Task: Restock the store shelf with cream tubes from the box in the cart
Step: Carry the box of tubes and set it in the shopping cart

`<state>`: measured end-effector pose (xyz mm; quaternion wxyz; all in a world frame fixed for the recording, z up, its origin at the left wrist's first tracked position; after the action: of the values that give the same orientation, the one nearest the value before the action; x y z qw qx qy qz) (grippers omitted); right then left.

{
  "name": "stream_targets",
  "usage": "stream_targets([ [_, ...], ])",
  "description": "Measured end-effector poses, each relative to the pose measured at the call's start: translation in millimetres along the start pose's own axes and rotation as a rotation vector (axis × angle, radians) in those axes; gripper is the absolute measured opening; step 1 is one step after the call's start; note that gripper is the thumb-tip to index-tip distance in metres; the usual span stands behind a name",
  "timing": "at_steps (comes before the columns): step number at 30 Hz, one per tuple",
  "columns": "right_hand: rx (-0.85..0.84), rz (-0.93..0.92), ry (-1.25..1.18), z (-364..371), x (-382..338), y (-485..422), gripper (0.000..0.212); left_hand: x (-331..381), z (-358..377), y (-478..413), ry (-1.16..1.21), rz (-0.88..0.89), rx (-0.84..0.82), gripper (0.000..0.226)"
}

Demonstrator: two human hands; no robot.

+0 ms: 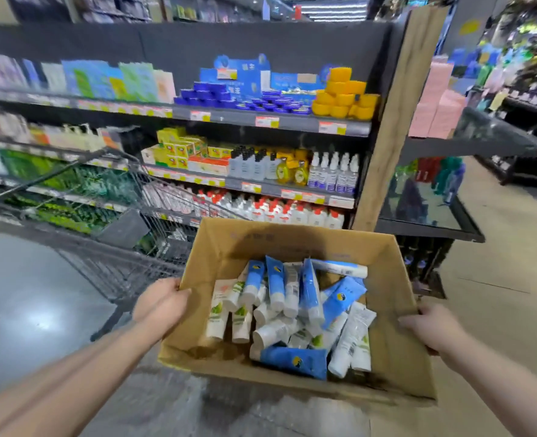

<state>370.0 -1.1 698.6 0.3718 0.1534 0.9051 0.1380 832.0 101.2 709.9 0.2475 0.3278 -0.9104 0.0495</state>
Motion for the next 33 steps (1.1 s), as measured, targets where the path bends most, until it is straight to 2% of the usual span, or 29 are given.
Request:
stream_targets([
  [5,-0.083,-0.073,-0.022,106.4,-92.9,7.3,0.023,-87.1,-77.2,-42.9,-0.038,-0.074,0.116,0.021],
  [10,-0.114,-0.079,-0.071,172.0,-163.6,12.1,0.013,-145.5,-125.0,-88.9,-0.024,-0.091,0.179,0.019],
  [15,-0.166,-0.107,-0.049,212.8,-228.8,-15.5,0.008,-179.6,-137.3,-138.9,0.004,-0.148,0.174,0.021],
  [17,-0.173,-0.126,-0.071,227.6,-253.8,-31.9,0.005,-186.8,-140.7,-163.5,-0.004,-0.171,0.181,0.022],
  [21,-0.213,-0.138,-0.110,262.4,-301.5,-80.0,0.015,-183.8,-149.0,-220.8,-0.042,-0.175,0.210,0.020],
  [24,-0.237,-0.127,-0.109,290.7,-336.1,-123.9,0.003,-176.7,-153.5,-278.9,-0.044,-0.158,0.206,0.021],
  [30,-0.257,-0.110,-0.120,319.9,-393.3,-192.2,0.014,-158.4,-145.9,-382.6,-0.037,-0.158,0.172,0.014],
  [33,-0.249,-0.050,-0.115,334.2,-402.9,-215.2,0.005,-157.8,-135.2,-417.9,-0.038,-0.174,0.143,0.015],
])
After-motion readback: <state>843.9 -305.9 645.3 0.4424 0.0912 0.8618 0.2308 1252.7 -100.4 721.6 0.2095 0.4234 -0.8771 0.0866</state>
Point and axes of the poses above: each hand's wrist, its own y-axis away from the middle knuckle, its own z-axis out of the palm, x = y × z, the point moved 8 cm from there along -y, towards the middle knuckle, and after that the axes turned 2 degrees about z, right-handed, at the moved point
